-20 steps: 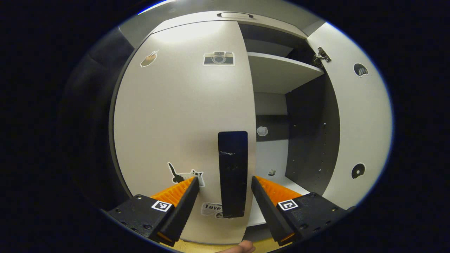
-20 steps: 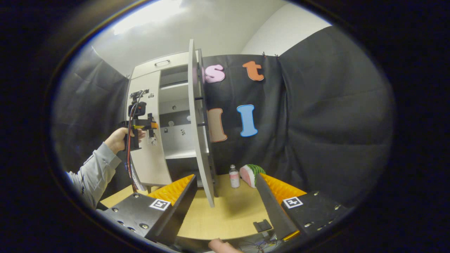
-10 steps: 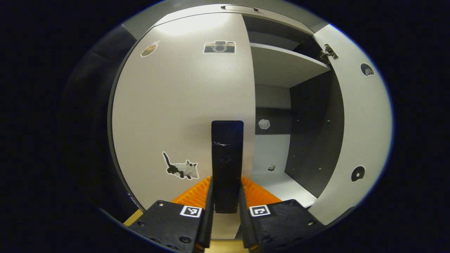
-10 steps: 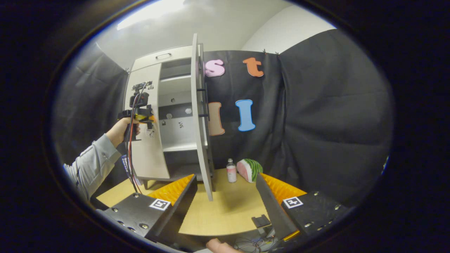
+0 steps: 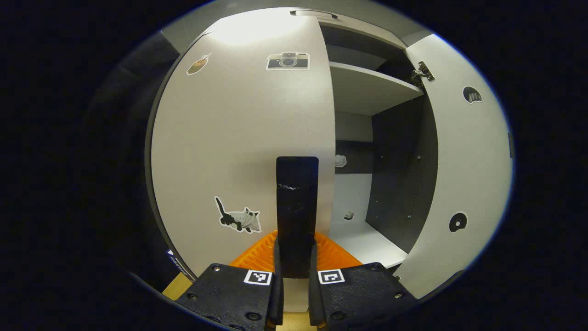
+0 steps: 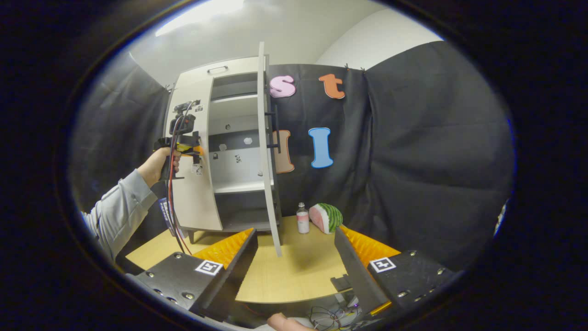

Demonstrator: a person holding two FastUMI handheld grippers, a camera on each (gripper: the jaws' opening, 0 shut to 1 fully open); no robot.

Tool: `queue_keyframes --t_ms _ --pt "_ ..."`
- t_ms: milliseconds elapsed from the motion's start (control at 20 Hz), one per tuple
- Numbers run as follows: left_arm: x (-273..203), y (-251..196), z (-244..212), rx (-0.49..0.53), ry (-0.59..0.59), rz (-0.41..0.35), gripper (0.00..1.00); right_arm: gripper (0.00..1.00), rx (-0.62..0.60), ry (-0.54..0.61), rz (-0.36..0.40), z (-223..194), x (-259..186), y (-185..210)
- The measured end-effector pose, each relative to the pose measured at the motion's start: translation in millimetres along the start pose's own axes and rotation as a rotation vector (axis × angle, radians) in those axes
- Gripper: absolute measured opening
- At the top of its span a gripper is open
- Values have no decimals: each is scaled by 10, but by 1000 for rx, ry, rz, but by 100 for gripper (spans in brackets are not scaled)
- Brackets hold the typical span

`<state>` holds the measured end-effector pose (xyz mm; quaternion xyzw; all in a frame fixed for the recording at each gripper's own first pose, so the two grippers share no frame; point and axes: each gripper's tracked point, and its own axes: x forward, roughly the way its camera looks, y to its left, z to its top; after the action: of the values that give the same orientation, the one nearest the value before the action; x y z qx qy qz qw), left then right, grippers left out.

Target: Open the right door of the double-door shoe cabinet with the right hand, and open the left door with the left hand.

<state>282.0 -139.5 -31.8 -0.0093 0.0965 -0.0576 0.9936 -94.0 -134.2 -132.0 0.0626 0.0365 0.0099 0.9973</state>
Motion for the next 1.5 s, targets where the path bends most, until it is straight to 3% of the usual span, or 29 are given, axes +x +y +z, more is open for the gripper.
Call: queue_keyframes --t_ms 500,1000,1500 --pt "-259 93 -17 38 5 -62 23 100 23 -20 -9 63 -298 211" --pt "-568 267 -53 -2 -7 -73 22 100 1 -65 38 260 -545 551" --pt "-1051 834 -43 -2 -10 -73 18 100 -10 -69 72 275 -588 968"
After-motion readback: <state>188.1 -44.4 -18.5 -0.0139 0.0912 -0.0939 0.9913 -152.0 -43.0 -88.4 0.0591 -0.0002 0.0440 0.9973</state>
